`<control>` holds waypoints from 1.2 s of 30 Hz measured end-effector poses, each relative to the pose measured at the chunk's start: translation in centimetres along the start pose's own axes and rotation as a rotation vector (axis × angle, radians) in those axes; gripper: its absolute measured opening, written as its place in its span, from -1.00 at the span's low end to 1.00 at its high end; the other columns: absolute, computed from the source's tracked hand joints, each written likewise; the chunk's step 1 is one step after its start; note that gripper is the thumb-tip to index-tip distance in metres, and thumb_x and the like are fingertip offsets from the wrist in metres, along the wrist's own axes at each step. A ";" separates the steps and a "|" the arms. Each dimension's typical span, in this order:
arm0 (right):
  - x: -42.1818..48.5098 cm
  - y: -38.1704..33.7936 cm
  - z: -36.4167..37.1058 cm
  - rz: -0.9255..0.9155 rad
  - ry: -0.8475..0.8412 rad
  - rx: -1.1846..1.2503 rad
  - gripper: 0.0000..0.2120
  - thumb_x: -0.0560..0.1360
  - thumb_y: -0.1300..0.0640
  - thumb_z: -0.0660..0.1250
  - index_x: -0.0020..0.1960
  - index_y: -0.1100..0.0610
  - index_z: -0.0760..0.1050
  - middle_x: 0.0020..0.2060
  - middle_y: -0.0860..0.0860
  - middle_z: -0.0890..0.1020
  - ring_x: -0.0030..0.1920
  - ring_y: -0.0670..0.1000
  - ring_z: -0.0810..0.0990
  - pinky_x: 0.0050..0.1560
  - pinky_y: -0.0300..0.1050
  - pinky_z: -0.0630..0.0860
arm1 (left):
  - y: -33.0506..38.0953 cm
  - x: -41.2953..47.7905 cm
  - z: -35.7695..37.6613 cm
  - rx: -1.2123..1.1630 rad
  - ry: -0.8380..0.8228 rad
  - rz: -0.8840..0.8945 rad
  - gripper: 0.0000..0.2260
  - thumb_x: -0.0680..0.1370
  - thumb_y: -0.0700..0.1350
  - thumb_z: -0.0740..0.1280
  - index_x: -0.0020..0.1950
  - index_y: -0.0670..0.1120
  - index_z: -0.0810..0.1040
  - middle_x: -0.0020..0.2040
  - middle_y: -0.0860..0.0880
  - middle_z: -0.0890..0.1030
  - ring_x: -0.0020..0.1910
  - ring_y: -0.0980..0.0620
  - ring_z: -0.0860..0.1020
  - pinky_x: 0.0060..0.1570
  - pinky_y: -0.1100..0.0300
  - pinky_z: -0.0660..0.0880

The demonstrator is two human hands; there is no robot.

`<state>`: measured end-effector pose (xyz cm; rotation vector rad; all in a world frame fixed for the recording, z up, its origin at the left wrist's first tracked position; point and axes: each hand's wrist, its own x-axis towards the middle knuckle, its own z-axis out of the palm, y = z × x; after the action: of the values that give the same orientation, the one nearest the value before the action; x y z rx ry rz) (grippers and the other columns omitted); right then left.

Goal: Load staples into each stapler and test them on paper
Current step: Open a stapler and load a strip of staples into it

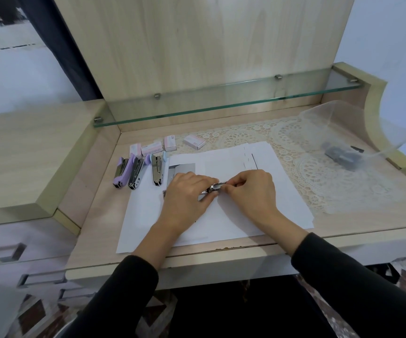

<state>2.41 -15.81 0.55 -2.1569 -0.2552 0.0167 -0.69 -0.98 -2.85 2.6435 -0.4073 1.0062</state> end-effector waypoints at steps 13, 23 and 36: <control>-0.3 0.5 0.3 -0.010 0.024 0.050 -0.96 0.35 0.18 0.42 -0.24 0.13 0.65 -0.30 0.04 0.67 -0.27 -0.05 0.53 -0.34 -0.36 0.31 | -0.1 0.0 0.0 0.011 0.035 0.025 -0.78 0.41 -0.03 0.31 -0.12 -0.13 0.65 -0.23 0.00 0.67 -0.21 0.10 0.45 -0.16 0.18 0.35; -0.3 0.5 0.2 0.010 0.022 0.100 -0.92 0.36 0.19 0.42 -0.16 0.14 0.66 -0.31 0.01 0.65 -0.31 -0.09 0.49 -0.35 -0.42 0.30 | -0.2 0.0 -0.1 -0.036 0.043 0.002 -0.80 0.37 -0.05 0.39 -0.12 -0.15 0.65 -0.24 -0.01 0.66 -0.21 0.10 0.45 -0.18 0.14 0.36; 0.1 0.2 1.0 0.040 0.071 0.084 -0.93 0.36 0.23 0.38 -0.27 0.15 0.64 -0.41 -0.05 0.56 -0.29 -0.03 0.53 -0.40 -0.33 0.33 | -0.2 0.0 0.0 -0.040 0.041 -0.015 -0.77 0.38 -0.01 0.35 -0.13 -0.15 0.65 -0.25 -0.02 0.67 -0.20 0.10 0.45 -0.17 0.17 0.36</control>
<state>2.42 -15.09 -0.20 -2.0745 -0.1676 -0.0258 -0.63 -0.80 -2.82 2.5828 -0.3940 1.0348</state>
